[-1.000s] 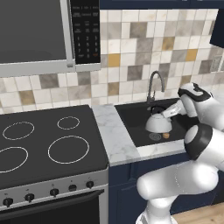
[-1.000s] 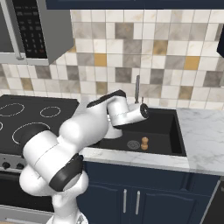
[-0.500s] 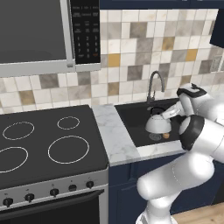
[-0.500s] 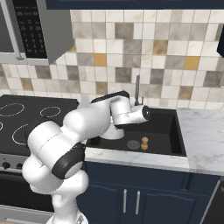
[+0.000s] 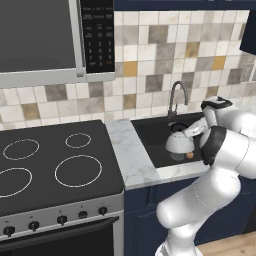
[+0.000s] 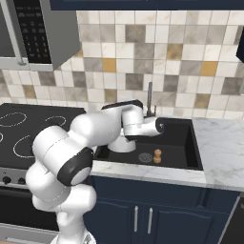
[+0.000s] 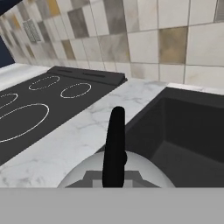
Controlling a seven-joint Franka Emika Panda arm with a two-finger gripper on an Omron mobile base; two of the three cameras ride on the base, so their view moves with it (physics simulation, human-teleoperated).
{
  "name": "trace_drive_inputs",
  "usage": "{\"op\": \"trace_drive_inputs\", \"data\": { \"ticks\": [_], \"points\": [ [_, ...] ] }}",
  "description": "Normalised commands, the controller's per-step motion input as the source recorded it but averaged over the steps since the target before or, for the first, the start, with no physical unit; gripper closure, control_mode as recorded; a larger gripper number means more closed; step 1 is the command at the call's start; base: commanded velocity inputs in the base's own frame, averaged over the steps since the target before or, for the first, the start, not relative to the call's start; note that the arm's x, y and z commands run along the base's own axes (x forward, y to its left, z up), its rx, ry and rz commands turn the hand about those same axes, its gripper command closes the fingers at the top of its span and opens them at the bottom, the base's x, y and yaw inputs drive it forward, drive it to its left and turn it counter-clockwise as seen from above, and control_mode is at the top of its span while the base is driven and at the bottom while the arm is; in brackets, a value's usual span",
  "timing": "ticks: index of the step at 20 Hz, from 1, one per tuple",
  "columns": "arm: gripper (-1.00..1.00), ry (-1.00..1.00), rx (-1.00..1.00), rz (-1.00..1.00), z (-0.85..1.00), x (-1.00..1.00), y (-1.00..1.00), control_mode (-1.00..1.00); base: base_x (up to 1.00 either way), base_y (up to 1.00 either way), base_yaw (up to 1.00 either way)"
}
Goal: Open the cabinet, pick the kettle from the cabinet, and place it in the sink.
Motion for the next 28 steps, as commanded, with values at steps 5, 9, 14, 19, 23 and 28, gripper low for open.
{"op": "trace_drive_inputs", "data": {
  "ticks": [5,9,14,19,23,28],
  "points": [
    [1.0,-0.01,0.0,0.0,-0.15,0.02,0.03,-1.0,0.0,0.0,0.0],
    [1.0,0.0,0.0,0.0,-0.12,0.05,0.02,-1.0,0.0,0.0,0.0],
    [1.0,0.0,0.0,0.0,-0.14,0.07,0.03,-1.0,0.0,0.0,0.0],
    [1.0,0.0,0.0,0.0,-0.13,0.09,0.05,-1.0,0.0,0.0,0.0],
    [1.0,0.0,0.0,0.02,-0.12,0.11,0.04,-1.0,0.0,0.0,0.0],
    [1.0,0.0,0.0,0.06,-0.14,0.15,0.03,-1.0,0.0,0.0,0.0]
  ]
}}
